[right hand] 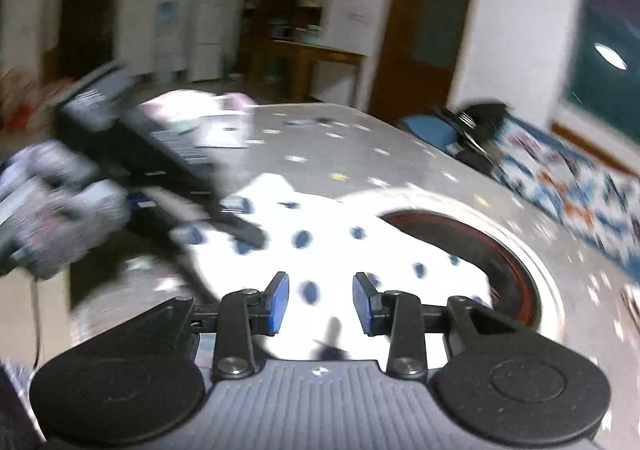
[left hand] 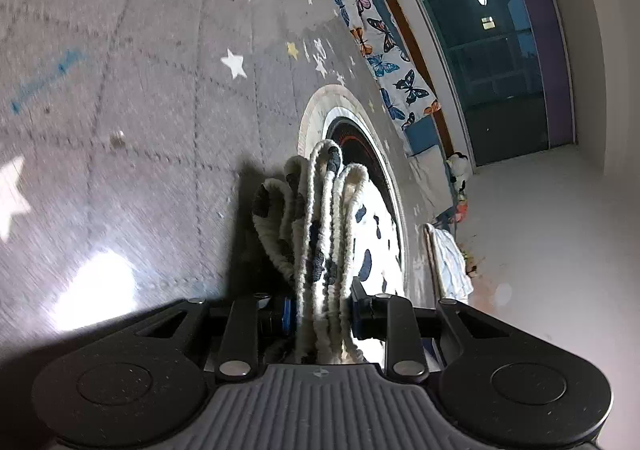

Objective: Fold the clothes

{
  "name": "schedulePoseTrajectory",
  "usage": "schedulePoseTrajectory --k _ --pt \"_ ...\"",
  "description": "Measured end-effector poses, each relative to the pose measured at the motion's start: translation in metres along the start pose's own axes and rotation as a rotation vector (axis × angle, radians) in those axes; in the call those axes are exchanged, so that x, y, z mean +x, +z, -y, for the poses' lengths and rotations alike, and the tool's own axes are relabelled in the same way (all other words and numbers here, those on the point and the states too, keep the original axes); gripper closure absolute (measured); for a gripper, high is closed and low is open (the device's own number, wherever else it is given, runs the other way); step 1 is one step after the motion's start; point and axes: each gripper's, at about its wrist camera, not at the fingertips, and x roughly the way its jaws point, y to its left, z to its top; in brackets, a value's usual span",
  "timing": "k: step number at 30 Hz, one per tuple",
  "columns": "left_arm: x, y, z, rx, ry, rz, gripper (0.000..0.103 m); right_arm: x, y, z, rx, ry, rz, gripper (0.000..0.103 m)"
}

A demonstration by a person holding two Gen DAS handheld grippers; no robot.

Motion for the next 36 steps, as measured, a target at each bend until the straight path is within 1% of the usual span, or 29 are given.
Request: schedulePoseTrajectory --k 3,6,10,14,20,21,22,23,24,25,29,33,36 --pt "-0.002 0.003 0.0 0.017 0.011 0.001 0.075 0.01 -0.005 0.036 0.097 -0.061 -0.022 0.068" --pt "-0.004 0.006 -0.001 0.028 0.022 0.004 0.075 0.016 -0.014 0.069 0.235 -0.104 -0.047 0.068" --pt "-0.005 0.009 -0.002 0.036 0.028 0.007 0.075 0.029 -0.03 0.105 0.388 -0.125 -0.066 0.068" --pt "-0.004 0.012 -0.001 0.051 0.03 -0.001 0.074 0.039 -0.043 0.123 0.472 -0.115 -0.092 0.068" --pt "-0.002 0.015 0.0 0.077 0.034 -0.013 0.073 0.043 -0.051 0.128 0.548 -0.069 -0.101 0.07" --pt "-0.002 0.015 0.0 0.082 0.036 -0.014 0.073 0.042 -0.052 0.128 0.561 -0.062 -0.096 0.073" --pt "-0.002 0.015 0.001 0.087 0.038 -0.015 0.074 0.042 -0.053 0.128 0.574 -0.056 -0.092 0.08" --pt "-0.002 0.015 0.001 0.092 0.04 -0.017 0.075 0.041 -0.053 0.126 0.584 -0.054 -0.086 0.082" --pt "-0.001 0.015 0.004 0.105 0.048 -0.015 0.075 0.04 -0.053 0.124 0.594 -0.053 -0.081 0.088" --pt "0.0 0.014 0.007 0.124 0.058 -0.013 0.075 0.039 -0.053 0.122 0.603 -0.052 -0.075 0.091" --pt "0.001 0.012 0.019 0.187 0.093 -0.008 0.075 0.024 -0.056 0.118 0.645 -0.068 -0.031 0.094" --pt "0.002 0.009 0.033 0.23 0.092 -0.014 0.076 0.006 -0.059 0.116 0.688 -0.092 0.021 0.095" --pt "0.009 0.006 0.043 0.254 0.086 -0.034 0.076 -0.007 -0.062 0.115 0.717 -0.111 0.053 0.095"
